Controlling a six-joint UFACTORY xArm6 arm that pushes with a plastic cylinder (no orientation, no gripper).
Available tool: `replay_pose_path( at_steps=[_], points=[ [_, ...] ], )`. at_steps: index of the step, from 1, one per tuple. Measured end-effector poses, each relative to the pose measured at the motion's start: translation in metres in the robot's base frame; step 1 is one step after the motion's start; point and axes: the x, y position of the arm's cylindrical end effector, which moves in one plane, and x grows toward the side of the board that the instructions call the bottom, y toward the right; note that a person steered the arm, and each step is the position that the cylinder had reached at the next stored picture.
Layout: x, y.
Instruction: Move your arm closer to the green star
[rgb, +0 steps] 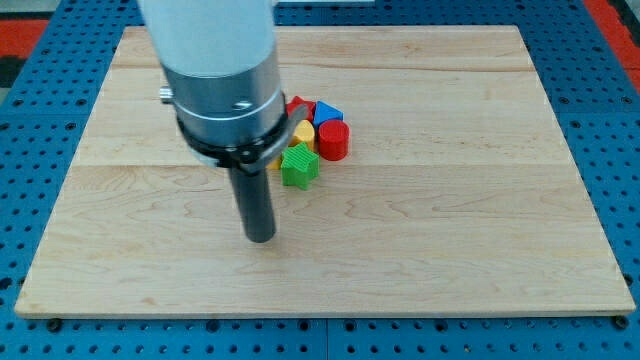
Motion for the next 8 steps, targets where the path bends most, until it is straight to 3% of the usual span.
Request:
replay_pose_path(
  at_steps=[1,8],
  points=[
    [-0.0067,0.0222],
    [-0.0118,0.0286]
  ],
)
